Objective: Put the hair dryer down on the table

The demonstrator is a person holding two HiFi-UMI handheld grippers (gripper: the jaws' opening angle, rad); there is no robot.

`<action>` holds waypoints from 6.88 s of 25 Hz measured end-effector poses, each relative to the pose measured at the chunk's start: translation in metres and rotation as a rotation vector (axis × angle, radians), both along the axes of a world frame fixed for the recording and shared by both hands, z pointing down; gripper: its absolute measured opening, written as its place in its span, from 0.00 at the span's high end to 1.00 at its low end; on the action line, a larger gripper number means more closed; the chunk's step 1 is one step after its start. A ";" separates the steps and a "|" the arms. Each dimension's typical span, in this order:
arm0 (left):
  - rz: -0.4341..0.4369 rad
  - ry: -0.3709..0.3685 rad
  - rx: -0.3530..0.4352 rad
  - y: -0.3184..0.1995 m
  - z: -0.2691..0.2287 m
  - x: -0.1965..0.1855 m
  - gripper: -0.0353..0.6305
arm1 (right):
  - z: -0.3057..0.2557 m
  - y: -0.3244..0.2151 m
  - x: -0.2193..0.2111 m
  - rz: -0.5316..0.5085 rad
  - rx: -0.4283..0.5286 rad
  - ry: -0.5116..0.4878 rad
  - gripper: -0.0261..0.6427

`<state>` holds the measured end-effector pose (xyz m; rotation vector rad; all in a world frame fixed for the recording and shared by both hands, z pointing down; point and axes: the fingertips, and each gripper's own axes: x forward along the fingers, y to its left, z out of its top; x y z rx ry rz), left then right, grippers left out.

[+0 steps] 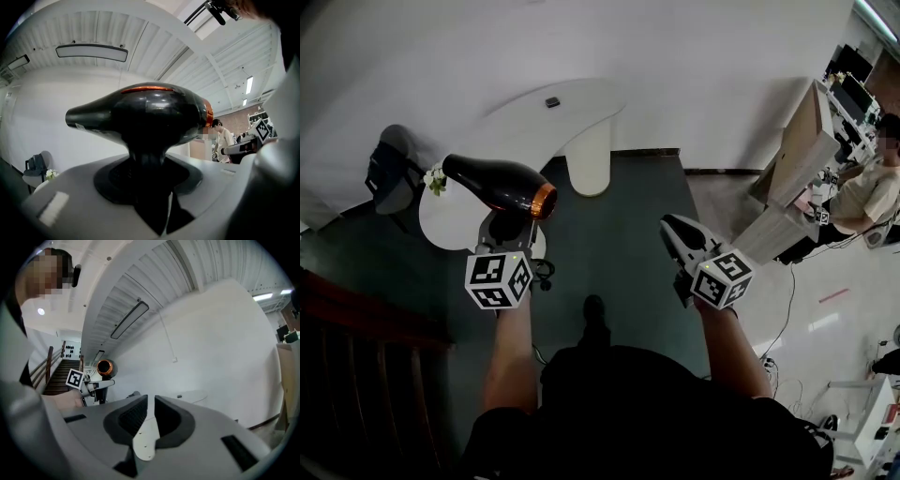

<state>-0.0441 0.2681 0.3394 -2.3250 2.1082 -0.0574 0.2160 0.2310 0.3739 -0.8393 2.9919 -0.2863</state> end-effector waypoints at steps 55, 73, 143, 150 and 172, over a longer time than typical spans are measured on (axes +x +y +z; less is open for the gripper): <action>-0.034 0.008 -0.071 -0.488 0.022 -0.207 0.68 | 0.036 -0.506 -0.225 -0.176 -0.087 0.029 0.94; 0.026 -0.045 -0.131 -0.628 0.049 -0.218 0.68 | 0.021 -0.636 -0.261 -0.169 -0.059 0.052 0.94; 0.471 -0.257 -1.079 -0.832 0.382 -0.119 0.62 | 0.112 -0.799 -0.253 -0.089 -0.235 0.161 0.94; 0.378 -0.192 -0.898 -0.823 0.314 -0.156 0.61 | 0.082 -0.791 -0.280 -0.102 -0.157 0.169 0.94; -0.047 0.100 -0.101 -0.648 0.030 -0.331 0.63 | -0.017 -0.686 -0.377 -0.262 0.048 0.055 0.94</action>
